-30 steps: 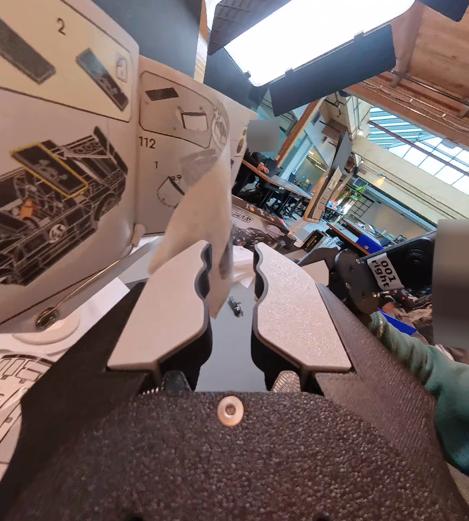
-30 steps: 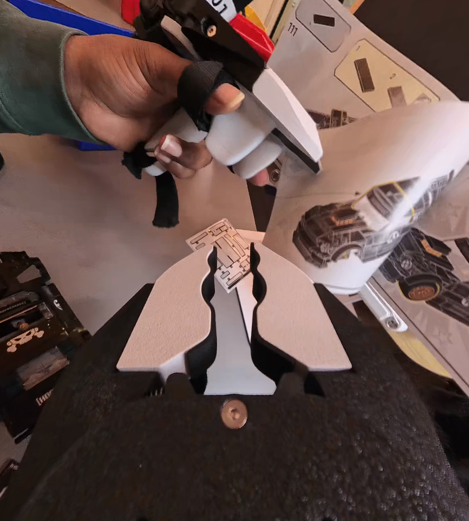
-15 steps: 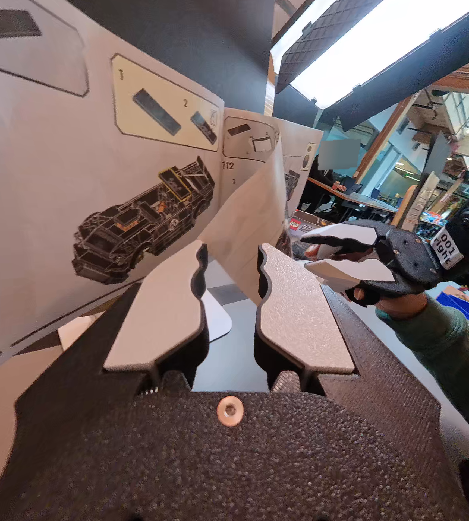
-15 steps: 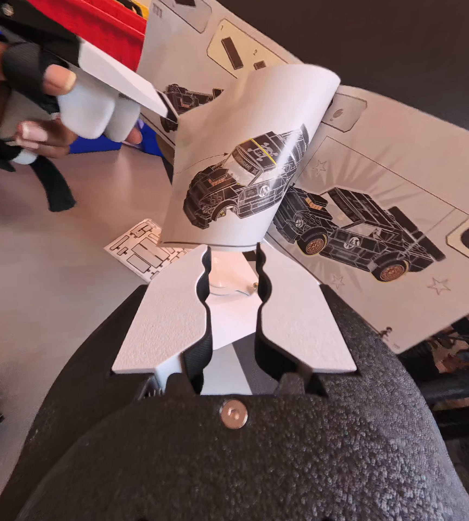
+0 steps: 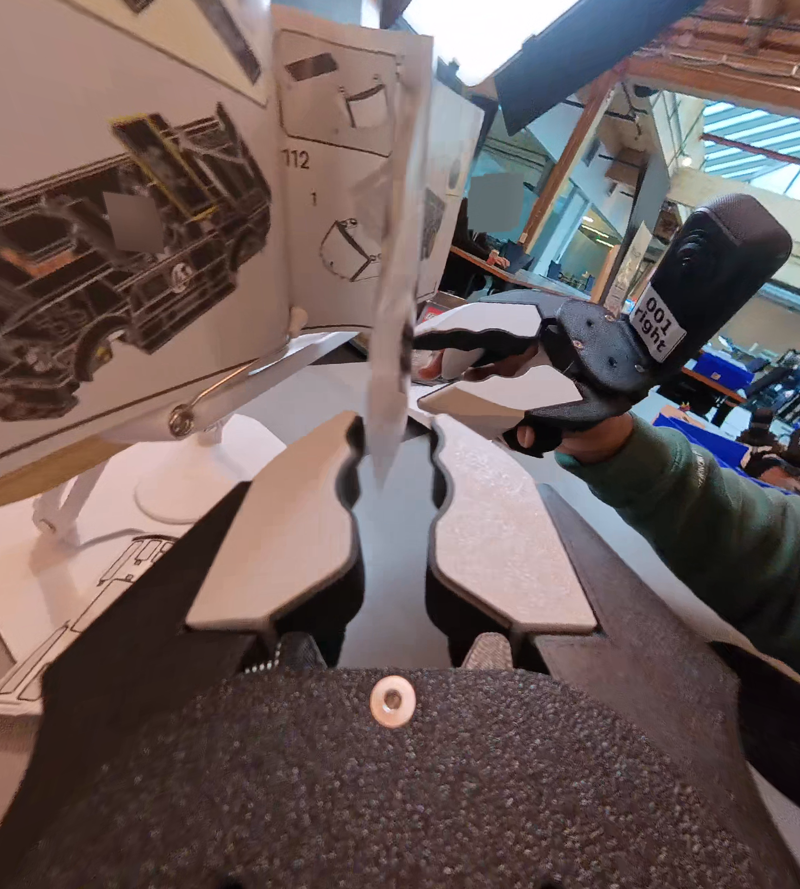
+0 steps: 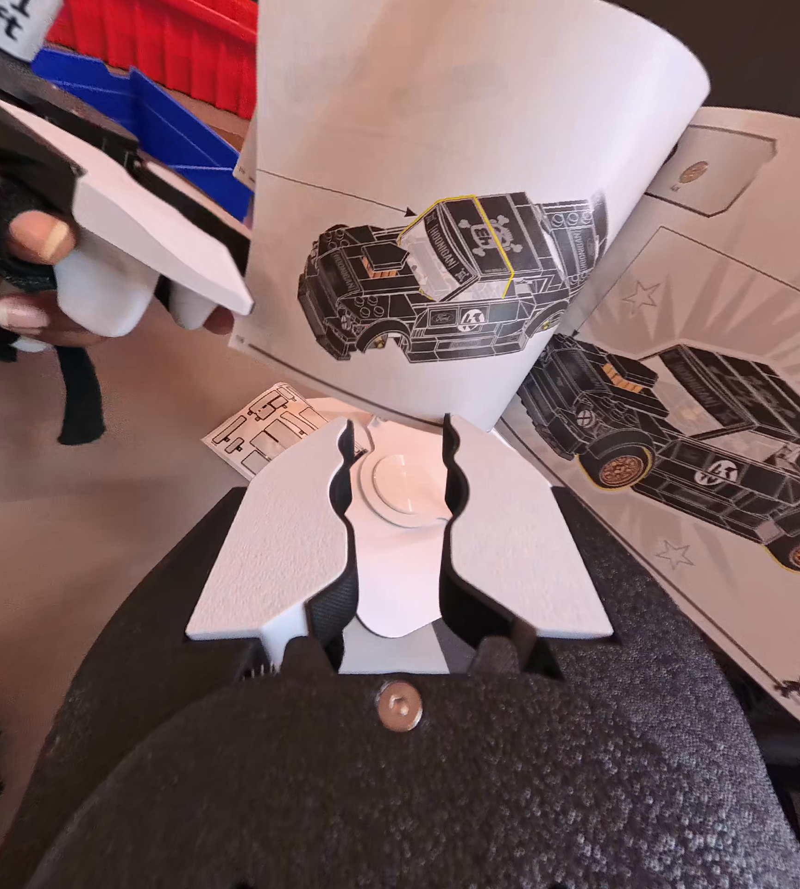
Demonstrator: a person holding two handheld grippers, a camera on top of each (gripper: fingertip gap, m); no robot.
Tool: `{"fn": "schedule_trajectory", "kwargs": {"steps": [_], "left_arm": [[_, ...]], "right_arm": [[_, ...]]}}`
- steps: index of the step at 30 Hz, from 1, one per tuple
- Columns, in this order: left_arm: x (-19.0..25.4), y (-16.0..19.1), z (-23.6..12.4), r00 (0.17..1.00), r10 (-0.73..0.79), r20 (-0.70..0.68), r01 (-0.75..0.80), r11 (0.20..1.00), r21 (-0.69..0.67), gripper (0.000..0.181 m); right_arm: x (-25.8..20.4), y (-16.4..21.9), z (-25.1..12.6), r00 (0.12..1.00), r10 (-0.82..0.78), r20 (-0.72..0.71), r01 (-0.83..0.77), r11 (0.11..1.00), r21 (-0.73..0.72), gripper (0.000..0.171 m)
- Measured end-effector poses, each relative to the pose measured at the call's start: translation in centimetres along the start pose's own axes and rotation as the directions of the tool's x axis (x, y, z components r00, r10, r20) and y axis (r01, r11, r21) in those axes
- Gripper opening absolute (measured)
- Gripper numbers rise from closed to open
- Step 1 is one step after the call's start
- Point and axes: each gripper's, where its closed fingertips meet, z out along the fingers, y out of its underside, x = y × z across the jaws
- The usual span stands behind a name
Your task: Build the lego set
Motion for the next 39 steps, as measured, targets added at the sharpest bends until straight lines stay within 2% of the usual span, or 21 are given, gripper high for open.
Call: {"fn": "schedule_trajectory", "kwargs": {"steps": [3,13,16,18,21,23,27,28,30,32,36,39], "left_arm": [[-0.1,-0.7,-0.2,0.999,0.038,0.026,-0.038,0.999,0.012,0.001],[-1.3,-2.4,-1.9,0.998,0.010,0.063,-0.014,0.998,0.058,0.000],[-1.4,-2.6,-2.2,0.998,0.000,0.065,-0.004,0.998,0.062,0.000],[-1.2,-2.9,-2.2,0.999,-0.011,0.053,0.007,0.997,0.071,0.000],[-0.1,-3.6,-1.8,0.999,-0.031,0.014,0.030,0.996,0.089,0.000],[1.1,-4.1,-1.2,0.999,-0.036,-0.019,0.037,0.995,0.098,0.000],[3.7,-5.0,0.0,0.997,-0.003,-0.079,0.011,0.995,0.100,0.000],[4.4,-5.3,0.3,0.995,0.004,-0.096,0.006,0.995,0.100,0.000],[5.6,-5.7,0.8,0.992,0.016,-0.126,-0.004,0.995,0.098,0.000],[6.8,-5.9,1.2,0.987,0.022,-0.161,-0.008,0.996,0.084,0.002],[8.2,-6.0,1.8,0.978,0.022,-0.208,-0.008,0.998,0.065,0.002],[8.6,-6.3,1.9,0.975,0.029,-0.220,-0.013,0.997,0.071,0.010]], "right_arm": [[-0.5,0.2,-0.1,1.000,-0.012,0.007,0.013,1.000,-0.008,0.035],[-1.7,0.1,0.3,0.999,-0.038,-0.001,0.038,0.999,0.003,0.035],[-1.0,-0.5,0.4,0.987,-0.120,-0.109,0.122,0.992,0.011,0.036],[-0.4,-1.2,0.3,0.929,-0.276,-0.246,0.282,0.959,-0.009,0.041],[-1.1,-2.8,0.1,0.739,-0.537,-0.408,0.556,0.827,-0.082,0.047],[-2.4,-3.8,0.2,0.636,-0.610,-0.472,0.650,0.753,-0.097,0.049],[-3.2,-5.7,-0.4,0.572,-0.585,-0.576,0.665,0.741,-0.092,0.047],[-3.0,-6.1,-0.7,0.571,-0.567,-0.594,0.657,0.749,-0.084,0.040],[-2.4,-6.7,-1.7,0.566,-0.534,-0.628,0.643,0.763,-0.068,0.016],[-1.9,-7.1,-2.7,0.576,-0.493,-0.651,0.620,0.783,-0.044,0.007],[-0.7,-7.1,-4.3,0.602,-0.435,-0.670,0.561,0.827,-0.034,0.002],[0.1,-6.4,-5.0,0.632,-0.391,-0.670,0.516,0.857,-0.014,0.000]]}}
